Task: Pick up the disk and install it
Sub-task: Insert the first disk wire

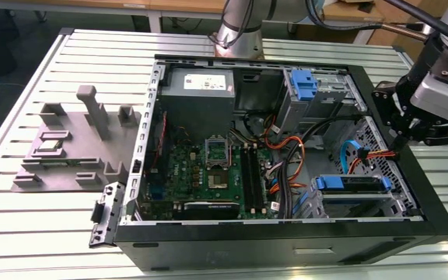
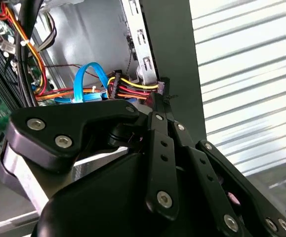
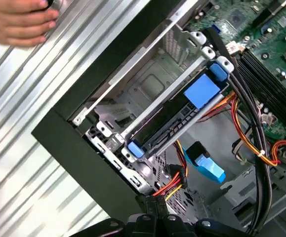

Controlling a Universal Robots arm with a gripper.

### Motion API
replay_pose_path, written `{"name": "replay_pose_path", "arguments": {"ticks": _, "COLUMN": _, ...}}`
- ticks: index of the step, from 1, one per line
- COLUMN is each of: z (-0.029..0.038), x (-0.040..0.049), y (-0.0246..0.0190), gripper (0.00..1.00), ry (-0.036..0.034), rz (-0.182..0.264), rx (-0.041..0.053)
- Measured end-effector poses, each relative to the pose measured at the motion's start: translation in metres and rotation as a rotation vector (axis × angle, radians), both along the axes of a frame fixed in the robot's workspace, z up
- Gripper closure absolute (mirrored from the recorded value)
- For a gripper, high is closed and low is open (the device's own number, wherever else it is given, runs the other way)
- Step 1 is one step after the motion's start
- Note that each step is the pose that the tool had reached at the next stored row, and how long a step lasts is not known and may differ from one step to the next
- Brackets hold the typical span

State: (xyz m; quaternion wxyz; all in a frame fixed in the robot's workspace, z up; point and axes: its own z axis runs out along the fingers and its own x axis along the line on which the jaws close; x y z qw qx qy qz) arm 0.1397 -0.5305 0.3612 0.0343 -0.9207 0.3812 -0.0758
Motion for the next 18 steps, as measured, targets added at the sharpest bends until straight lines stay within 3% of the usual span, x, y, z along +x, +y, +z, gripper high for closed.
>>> {"name": "replay_pose_path", "arguments": {"ticks": 5, "z": -0.0012, "x": -0.0001, "y": 0.0, "gripper": 0.89, "ry": -0.0085, "rz": 0.07, "rx": -0.0018}}
{"name": "replay_pose_path", "arguments": {"ticks": 6, "z": -0.0015, "x": -0.0001, "y": 0.0, "gripper": 0.89, "ry": -0.0132, "rz": 0.078, "rx": -0.0035}}
{"name": "replay_pose_path", "arguments": {"ticks": 7, "z": -0.0017, "x": 0.0, "y": 0.0, "gripper": 0.82, "ry": -0.02, "rz": 0.083, "rx": -0.0065}}
{"name": "replay_pose_path", "arguments": {"ticks": 11, "z": -0.0024, "x": 0.0, "y": 0.0, "gripper": 0.82, "ry": -0.0462, "rz": 0.096, "rx": -0.0206}}
{"name": "replay_pose_path", "arguments": {"ticks": 14, "z": -0.0024, "x": 0.0001, "y": 0.0, "gripper": 0.81, "ry": -0.0473, "rz": 0.11, "rx": -0.0238}}
{"name": "replay_pose_path", "arguments": {"ticks": 15, "z": -0.0024, "x": 0.0, "y": 0.0, "gripper": 0.75, "ry": -0.0474, "rz": 0.12, "rx": -0.0244}}
{"name": "replay_pose_path", "arguments": {"ticks": 18, "z": -0.0028, "x": 0.0, "y": 0.0, "gripper": 0.75, "ry": -0.048, "rz": 0.165, "rx": -0.0247}}
